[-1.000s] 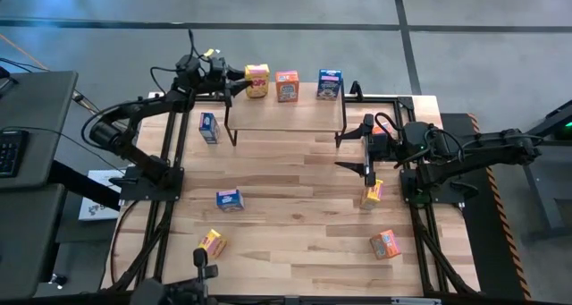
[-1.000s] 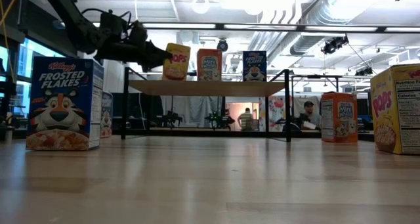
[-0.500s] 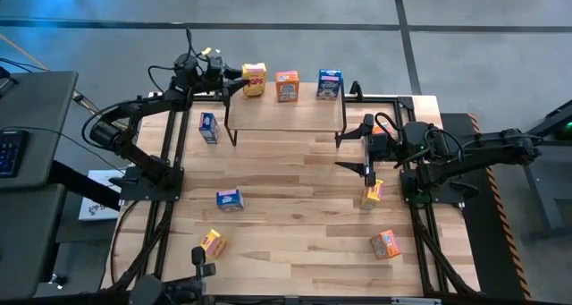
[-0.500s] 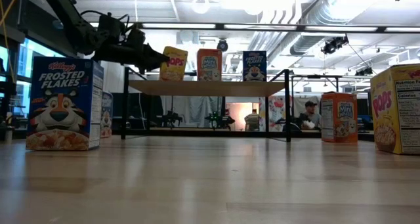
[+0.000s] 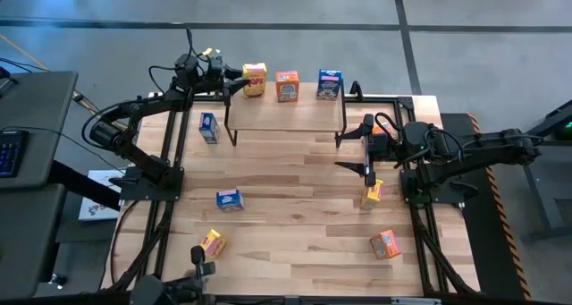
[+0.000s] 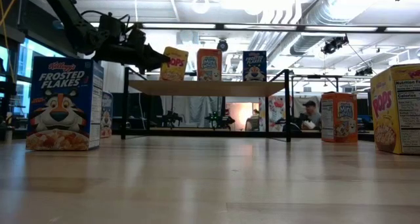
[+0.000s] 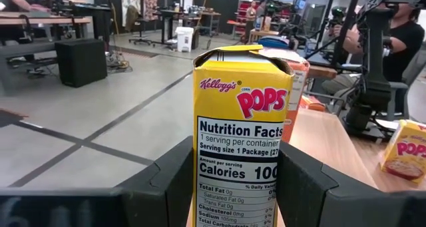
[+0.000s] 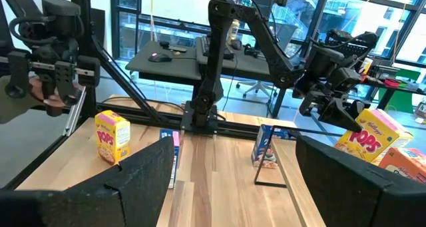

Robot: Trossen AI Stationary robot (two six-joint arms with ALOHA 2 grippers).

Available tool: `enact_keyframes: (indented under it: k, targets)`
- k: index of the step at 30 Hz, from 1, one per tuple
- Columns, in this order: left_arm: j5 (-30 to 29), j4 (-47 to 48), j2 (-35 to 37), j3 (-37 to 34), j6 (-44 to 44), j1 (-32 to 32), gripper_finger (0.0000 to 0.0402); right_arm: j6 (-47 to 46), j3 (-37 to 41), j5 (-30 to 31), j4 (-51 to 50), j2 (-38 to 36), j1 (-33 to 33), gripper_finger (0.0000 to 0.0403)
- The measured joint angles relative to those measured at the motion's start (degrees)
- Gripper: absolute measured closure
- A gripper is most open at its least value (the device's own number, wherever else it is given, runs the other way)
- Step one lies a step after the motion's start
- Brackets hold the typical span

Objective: Stack cereal on shelf
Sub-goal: Put the middle yellow cereal box on the shelf

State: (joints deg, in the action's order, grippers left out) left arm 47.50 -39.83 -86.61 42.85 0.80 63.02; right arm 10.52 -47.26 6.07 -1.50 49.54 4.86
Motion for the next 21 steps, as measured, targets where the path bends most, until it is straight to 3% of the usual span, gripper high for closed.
enact_keyframes:
  k: [21]
  targets:
    - [-0.08, 0.09, 0.0, 0.0, 1.49, -0.12, 0.0235, -0.14, 0.02, -0.01, 0.0, 0.0, 0.0, 0.0095]
